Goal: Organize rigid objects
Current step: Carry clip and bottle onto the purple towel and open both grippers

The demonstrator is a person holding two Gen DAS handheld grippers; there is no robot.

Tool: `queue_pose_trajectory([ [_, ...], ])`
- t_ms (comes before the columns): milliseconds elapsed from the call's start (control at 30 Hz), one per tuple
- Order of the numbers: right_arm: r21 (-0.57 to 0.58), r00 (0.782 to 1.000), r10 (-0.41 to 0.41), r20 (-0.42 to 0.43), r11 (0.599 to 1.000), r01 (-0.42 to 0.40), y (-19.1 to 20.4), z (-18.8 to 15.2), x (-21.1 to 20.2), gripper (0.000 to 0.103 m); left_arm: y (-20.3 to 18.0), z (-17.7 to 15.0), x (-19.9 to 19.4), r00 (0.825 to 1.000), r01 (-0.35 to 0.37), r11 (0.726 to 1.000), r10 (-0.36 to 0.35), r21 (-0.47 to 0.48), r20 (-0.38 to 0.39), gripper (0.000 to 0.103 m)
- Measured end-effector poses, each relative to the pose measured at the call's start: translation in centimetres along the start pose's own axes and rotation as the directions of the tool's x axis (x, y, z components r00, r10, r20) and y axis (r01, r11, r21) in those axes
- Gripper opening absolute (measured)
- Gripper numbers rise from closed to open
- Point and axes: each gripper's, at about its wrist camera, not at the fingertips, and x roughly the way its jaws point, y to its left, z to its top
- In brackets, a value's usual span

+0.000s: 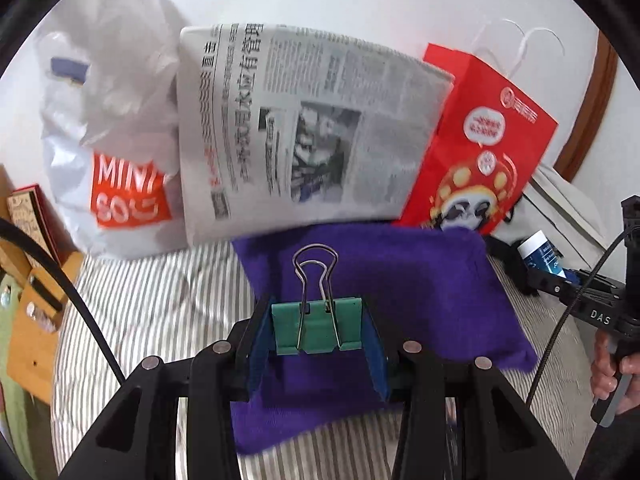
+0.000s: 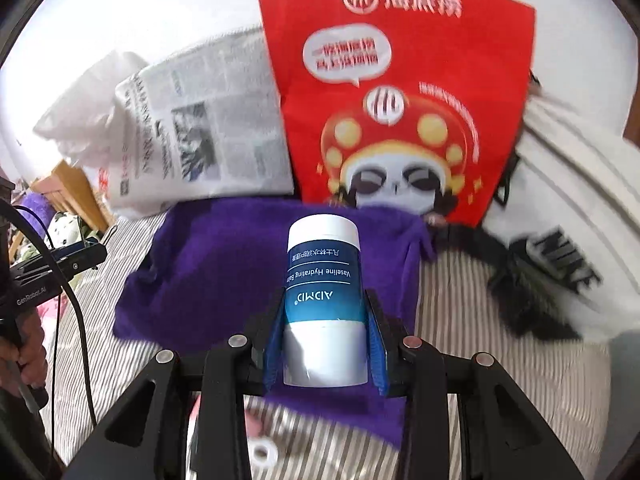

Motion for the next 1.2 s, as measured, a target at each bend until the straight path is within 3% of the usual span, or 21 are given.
queue_pose_trajectory([
  [267, 0.053, 0.999, -0.027, -0.017, 0.998, 0.028, -2.0, 2.8, 3.1, 0.036, 1.2, 2.3, 2.0, 1.0, 0.006, 0.999, -0.006, -0.049, 0.001, 0.04],
  [633, 0.007, 0.99, -0.06, -0.124, 0.998, 0.062, -2.4, 1.4, 9.3, 0.036, 1.8, 2.5, 7.9, 0.996, 0.046, 0.996, -0.051, -0.071, -0.069, 0.04],
  [933, 0.03, 0.973, -0.081, -0.218, 0.996, 0.09, -3.2, 0.4, 12.8, 0.036, 0.4, 2.4, 11.8, 0.989, 0.047, 0.999, -0.044, 0.013, -0.144, 0.04],
  [1200, -0.002, 0.965, -0.103, -0.24, 0.994, 0.105, -2.7, 0.2, 14.1, 0.037, -0.1, 1.8, 13.8, 0.982, 0.036, 0.999, -0.029, 0.035, -0.188, 0.04],
])
